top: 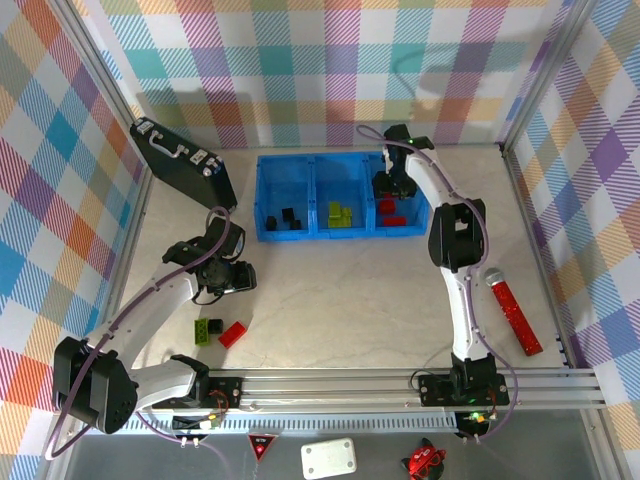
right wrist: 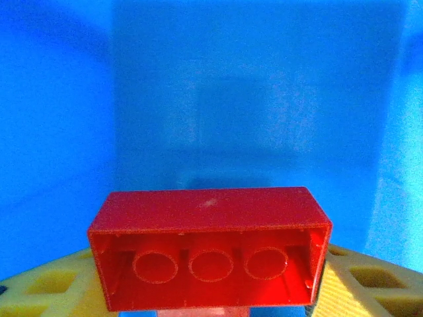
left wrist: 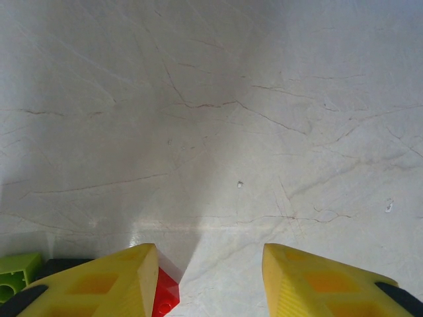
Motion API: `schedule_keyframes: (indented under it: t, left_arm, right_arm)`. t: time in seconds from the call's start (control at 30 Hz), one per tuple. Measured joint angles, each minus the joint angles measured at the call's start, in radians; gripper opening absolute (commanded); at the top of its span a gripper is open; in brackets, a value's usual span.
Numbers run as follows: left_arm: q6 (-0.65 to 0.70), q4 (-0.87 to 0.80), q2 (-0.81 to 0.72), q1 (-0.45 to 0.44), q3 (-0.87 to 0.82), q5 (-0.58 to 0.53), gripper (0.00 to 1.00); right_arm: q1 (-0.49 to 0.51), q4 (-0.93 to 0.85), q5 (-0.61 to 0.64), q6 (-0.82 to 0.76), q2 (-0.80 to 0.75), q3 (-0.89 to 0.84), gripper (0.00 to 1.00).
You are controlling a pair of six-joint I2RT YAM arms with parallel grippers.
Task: Sort the legos into containers by color
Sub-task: Place the lego in the container.
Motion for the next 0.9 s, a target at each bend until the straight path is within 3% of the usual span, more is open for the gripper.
schedule_keyframes:
  t: [0.6,0.9]
  left_arm:
    - [-0.1,0.007,0.0,0.002,-0.067,-0.024,0.5]
    - [-0.133,0.001,0.0,0.002,-0.081,-0.06,0.5]
  right_arm:
    - [-0.005,0.001,-0.026,0.004,0.013,-0.014,0.74]
    - [-0.009,0.004,-0.051,0.017,-0.065,-0.086,0.75]
